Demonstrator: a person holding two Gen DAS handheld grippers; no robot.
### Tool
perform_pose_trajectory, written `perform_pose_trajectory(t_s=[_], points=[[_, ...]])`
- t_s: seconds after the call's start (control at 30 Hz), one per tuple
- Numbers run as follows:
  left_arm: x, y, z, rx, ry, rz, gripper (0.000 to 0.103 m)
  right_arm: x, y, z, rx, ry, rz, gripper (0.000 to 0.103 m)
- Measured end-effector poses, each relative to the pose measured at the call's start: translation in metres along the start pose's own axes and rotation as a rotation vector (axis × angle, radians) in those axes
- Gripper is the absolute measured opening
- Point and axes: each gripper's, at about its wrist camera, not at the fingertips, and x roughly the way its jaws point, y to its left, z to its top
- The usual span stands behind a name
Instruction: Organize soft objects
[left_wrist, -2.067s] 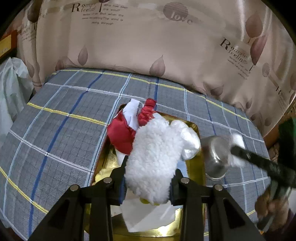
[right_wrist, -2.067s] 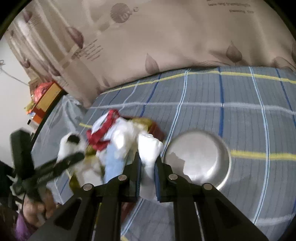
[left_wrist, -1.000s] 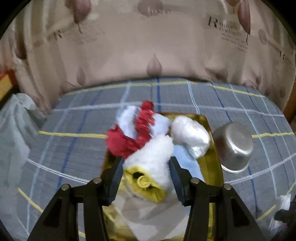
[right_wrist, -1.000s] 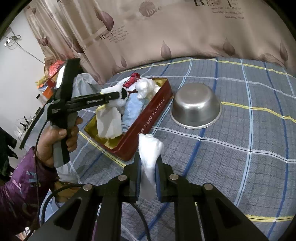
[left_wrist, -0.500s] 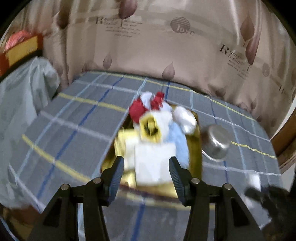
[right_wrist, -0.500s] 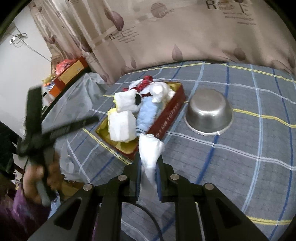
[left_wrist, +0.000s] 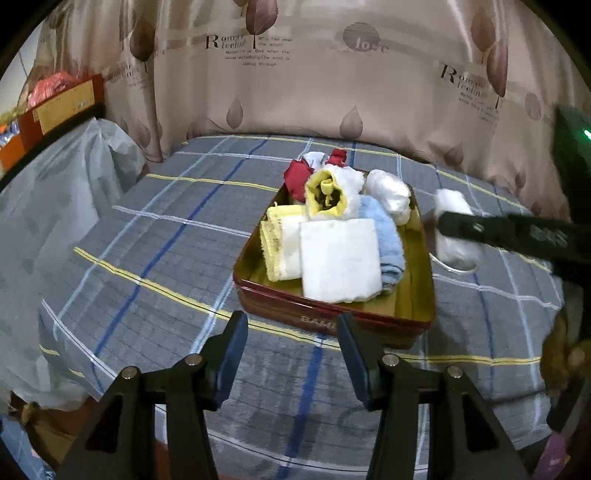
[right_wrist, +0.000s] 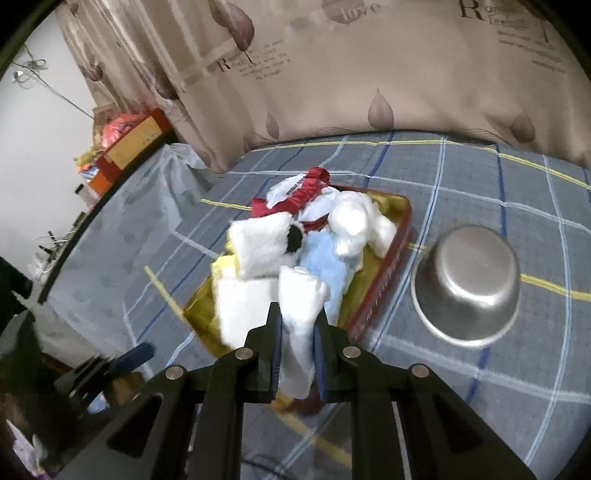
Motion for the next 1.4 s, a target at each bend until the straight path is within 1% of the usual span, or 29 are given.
perform_pose_trajectory(t_s=[0.1,0.43,0.63,0.83,0.93,1.03,1.1,1.13,1.17,1.23,1.33,1.37,1.4], points=[[0.004,0.001,-0.001,0.022,0.008,0.032,0.051,0.016,-0.002,0.007,0.014,0.011,-0.021,0.016],[0.016,0.014,-0.003,0.01,0.048,0.043,0.051,0.048,0.0,0.017,0.013,0.038,-0.074,0.017],[0.022,0.015,-0.006,0.02,0.07,0.056,0.051,0.055,0.001,0.016,0.007,0.043,-0.091,0.017],[0.025,0.016,-0.007,0.015,0.086,0.057,0.051,0.055,0.002,0.017,0.0,0.039,-0.091,0.021],[0.026,0.016,-0.007,0.017,0.087,0.06,0.051,0.055,0.005,0.017,-0.006,0.035,-0.094,0.024],[0.027,0.015,-0.007,0.021,0.09,0.062,0.051,0.052,0.006,0.017,-0.006,0.028,-0.089,0.032],[0.028,0.015,-0.008,0.023,0.092,0.063,0.051,0.05,0.006,0.018,-0.004,0.014,-0.092,0.044],[0.027,0.015,-0.008,0.024,0.091,0.063,0.051,0.048,0.006,0.019,-0.004,0.01,-0.091,0.046],[0.027,0.015,-0.008,0.024,0.091,0.063,0.051,0.047,0.007,0.019,-0.006,0.006,-0.09,0.048],[0.027,0.014,-0.008,0.025,0.088,0.065,0.051,0.045,0.008,0.02,-0.011,0.001,-0.093,0.048],[0.028,0.014,-0.009,0.029,0.081,0.065,0.051,0.033,0.013,0.018,-0.033,-0.03,-0.118,0.049],[0.027,0.013,-0.009,0.033,0.076,0.064,0.051,0.025,0.017,0.017,-0.046,-0.05,-0.125,0.051],[0.027,0.013,-0.009,0.036,0.072,0.062,0.051,0.016,0.022,0.014,-0.059,-0.076,-0.136,0.057]])
